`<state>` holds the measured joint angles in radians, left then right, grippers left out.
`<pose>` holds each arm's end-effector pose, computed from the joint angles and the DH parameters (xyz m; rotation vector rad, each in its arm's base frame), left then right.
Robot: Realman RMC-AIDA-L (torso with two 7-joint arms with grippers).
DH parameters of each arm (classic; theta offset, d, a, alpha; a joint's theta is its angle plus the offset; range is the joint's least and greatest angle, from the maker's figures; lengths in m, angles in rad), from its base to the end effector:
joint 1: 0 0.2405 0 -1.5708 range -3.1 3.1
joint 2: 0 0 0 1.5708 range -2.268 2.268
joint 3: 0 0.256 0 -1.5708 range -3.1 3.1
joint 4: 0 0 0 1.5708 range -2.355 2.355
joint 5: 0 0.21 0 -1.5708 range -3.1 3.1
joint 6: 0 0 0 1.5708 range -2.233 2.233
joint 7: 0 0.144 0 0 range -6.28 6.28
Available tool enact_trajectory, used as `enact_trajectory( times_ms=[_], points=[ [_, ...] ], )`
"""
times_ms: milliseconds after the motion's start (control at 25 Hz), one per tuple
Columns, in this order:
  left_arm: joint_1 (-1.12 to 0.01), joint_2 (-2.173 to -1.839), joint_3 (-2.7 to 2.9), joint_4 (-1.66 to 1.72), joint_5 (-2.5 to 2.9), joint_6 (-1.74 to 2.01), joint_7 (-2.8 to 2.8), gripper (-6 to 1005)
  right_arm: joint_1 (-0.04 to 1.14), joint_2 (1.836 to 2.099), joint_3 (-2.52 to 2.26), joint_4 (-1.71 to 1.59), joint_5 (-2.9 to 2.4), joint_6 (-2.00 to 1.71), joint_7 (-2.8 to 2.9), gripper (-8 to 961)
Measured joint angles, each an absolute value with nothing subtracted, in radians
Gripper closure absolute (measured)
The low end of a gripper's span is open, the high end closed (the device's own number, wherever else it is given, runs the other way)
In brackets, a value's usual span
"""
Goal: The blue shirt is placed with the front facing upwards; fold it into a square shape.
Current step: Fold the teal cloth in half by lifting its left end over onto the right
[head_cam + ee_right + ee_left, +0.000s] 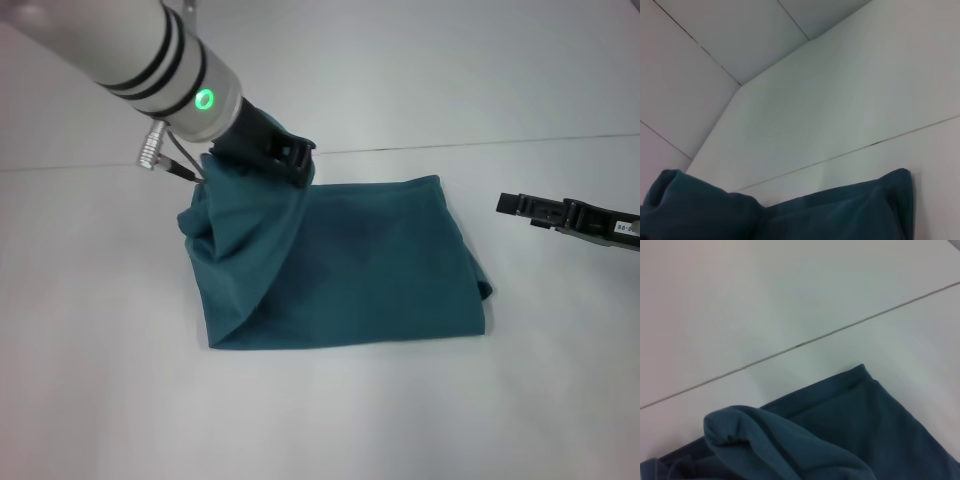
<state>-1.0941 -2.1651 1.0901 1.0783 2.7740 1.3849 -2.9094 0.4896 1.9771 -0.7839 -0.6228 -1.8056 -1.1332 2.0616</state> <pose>-0.0539 0.4379 -0.0121 -2.3668 -1.1266 0.1305 0.3155 0.3767 0.0499 -2.0145 1.4889 0.7686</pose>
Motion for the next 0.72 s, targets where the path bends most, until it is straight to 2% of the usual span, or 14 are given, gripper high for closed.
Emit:
enact_trajectory(
  times_ms=[720],
  points=[
    [-1.139,-2.174,1.193,1.014,2.749,1.268,-2.958,845,0.492,1.98,-0.782,-0.621,-1.82,-1.134,2.064,68]
  ],
)
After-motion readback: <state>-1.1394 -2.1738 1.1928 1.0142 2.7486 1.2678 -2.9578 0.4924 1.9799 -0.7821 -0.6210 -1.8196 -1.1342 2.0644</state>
